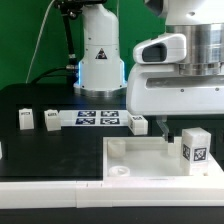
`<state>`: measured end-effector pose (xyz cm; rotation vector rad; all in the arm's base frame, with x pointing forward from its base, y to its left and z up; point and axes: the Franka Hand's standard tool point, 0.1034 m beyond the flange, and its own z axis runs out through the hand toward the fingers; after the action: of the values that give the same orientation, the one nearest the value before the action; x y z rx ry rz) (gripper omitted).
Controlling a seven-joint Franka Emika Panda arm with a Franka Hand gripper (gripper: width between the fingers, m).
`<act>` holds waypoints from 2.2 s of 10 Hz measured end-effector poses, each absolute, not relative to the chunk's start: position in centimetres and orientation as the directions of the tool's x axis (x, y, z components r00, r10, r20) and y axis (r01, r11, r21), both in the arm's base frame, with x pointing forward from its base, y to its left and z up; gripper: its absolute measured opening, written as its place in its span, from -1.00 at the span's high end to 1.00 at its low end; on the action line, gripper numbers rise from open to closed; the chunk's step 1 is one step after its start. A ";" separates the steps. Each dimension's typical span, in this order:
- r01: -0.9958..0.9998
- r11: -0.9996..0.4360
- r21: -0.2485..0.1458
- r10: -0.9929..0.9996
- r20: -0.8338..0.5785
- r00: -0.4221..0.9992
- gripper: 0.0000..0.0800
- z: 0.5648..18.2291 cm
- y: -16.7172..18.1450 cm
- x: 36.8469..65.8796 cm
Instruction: Assemble one leg
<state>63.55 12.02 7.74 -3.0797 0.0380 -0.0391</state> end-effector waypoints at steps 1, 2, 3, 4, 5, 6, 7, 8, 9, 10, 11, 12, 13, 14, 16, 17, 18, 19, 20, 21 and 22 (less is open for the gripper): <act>0.028 -0.998 -0.060 0.027 0.028 0.999 -0.62 7.7 11.9 63.6; 0.030 -0.998 -0.059 0.028 0.028 0.999 -0.38 7.7 11.9 63.6; 0.026 -0.998 -0.060 0.024 0.028 0.999 -0.03 7.7 11.9 63.6; 0.019 -0.998 -0.060 0.018 0.028 0.999 -0.03 7.7 11.9 63.6; -0.011 -0.998 -0.061 -0.013 0.026 1.000 0.27 7.7 11.9 63.6; -0.029 -0.998 -0.062 -0.030 0.025 0.999 0.27 7.7 11.9 63.6; -0.107 -0.992 -0.065 -0.108 0.019 0.994 0.27 7.7 11.9 63.6; -0.190 -0.980 -0.067 -0.191 0.014 0.981 0.27 7.8 11.9 63.6; -0.306 -0.950 -0.067 -0.307 0.008 0.952 0.27 7.8 11.6 63.7; -0.403 -0.913 -0.063 -0.404 0.002 0.915 0.27 7.7 11.2 63.7; -0.484 -0.873 -0.058 -0.485 -0.002 0.875 0.27 7.7 10.6 63.6; -0.565 -0.823 -0.052 -0.566 -0.004 0.825 0.26 7.7 10.2 63.5; -0.624 -0.781 -0.045 -0.624 -0.004 0.781 0.25 7.7 9.7 63.5; -0.668 -0.743 -0.037 -0.669 0.000 0.744 0.25 7.7 9.2 63.4; -0.752 -0.659 -0.017 -0.752 0.005 0.659 0.25 7.8 8.4 63.3; -0.755 -0.656 -0.012 -0.755 0.009 0.656 0.23 7.8 8.1 63.3; -0.755 -0.656 -0.013 -0.755 0.008 0.656 0.05 7.8 8.2 63.3; -0.755 -0.656 -0.013 -0.755 0.007 0.656 -0.29 7.8 8.2 63.3; -0.755 -0.656 -0.013 -0.755 0.007 0.656 -0.29 7.8 8.2 63.3; -0.755 -0.656 -0.013 -0.755 0.007 0.656 -0.56 7.8 8.2 63.3; -0.755 -0.656 -0.013 -0.755 0.007 0.656 -0.61 7.8 8.2 63.3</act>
Offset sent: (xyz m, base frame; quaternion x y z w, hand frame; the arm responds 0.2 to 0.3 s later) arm 0.0000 0.0000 0.0000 0.0000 0.0000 0.0000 1.0000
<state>63.30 8.19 7.79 -2.8504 1.2999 -0.0188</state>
